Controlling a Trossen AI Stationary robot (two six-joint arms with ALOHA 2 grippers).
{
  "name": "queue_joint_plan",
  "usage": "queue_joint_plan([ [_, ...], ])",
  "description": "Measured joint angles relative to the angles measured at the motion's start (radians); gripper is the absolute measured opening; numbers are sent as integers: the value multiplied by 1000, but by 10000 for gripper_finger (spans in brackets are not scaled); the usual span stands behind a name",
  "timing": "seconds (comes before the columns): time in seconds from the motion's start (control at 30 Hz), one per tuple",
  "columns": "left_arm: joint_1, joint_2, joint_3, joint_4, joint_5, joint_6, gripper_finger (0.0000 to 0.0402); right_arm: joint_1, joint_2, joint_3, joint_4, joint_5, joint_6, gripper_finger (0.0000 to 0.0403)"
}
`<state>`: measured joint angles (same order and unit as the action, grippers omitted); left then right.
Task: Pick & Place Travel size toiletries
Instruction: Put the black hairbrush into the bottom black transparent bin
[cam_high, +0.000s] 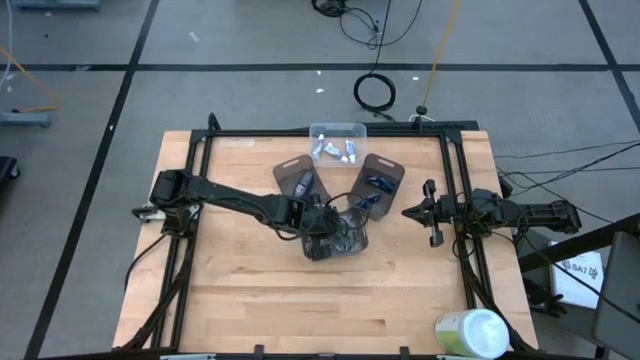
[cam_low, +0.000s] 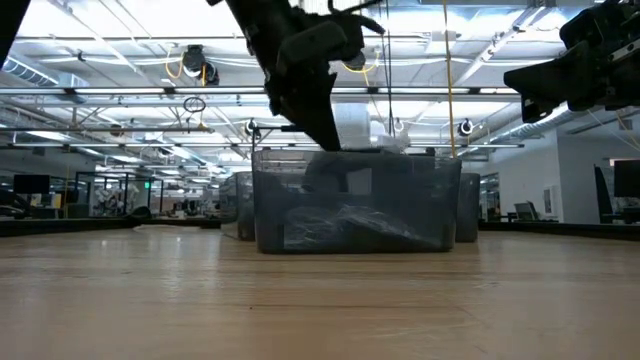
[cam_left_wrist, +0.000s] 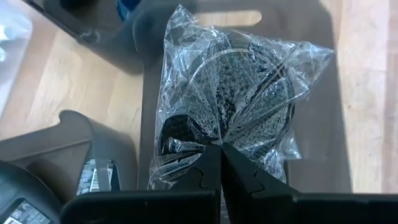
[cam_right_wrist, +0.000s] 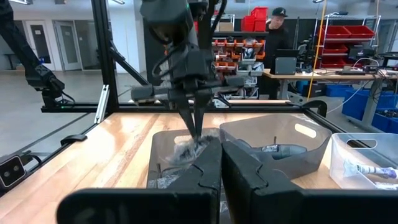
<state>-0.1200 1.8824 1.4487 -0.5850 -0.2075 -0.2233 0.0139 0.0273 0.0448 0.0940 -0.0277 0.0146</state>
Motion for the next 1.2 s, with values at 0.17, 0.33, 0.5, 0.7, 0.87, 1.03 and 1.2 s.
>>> queue_joint_plan([
  [0.17, 2, 53, -2, 12, 33, 0, 0, 0, 0, 0, 0, 0, 0, 4],
  [0.33, 1, 94, -2, 19, 62, -9, 0, 0, 0, 0, 0, 0, 0, 4],
  [0.5, 2, 121, -2, 20, 61, -18, 0, 0, 0, 0, 0, 0, 0, 4],
  [0.7, 2, 121, -2, 21, 61, -16, 0, 0, 0, 0, 0, 0, 0, 4],
  [0.87, 2, 121, -2, 20, 61, 1, 0, 0, 0, 0, 0, 0, 0, 4],
  [1.03, 2, 121, -2, 20, 61, 5, 4, 0, 0, 0, 0, 0, 0, 4],
  [1.2, 2, 121, -2, 20, 60, -17, 4, 0, 0, 0, 0, 0, 0, 4],
])
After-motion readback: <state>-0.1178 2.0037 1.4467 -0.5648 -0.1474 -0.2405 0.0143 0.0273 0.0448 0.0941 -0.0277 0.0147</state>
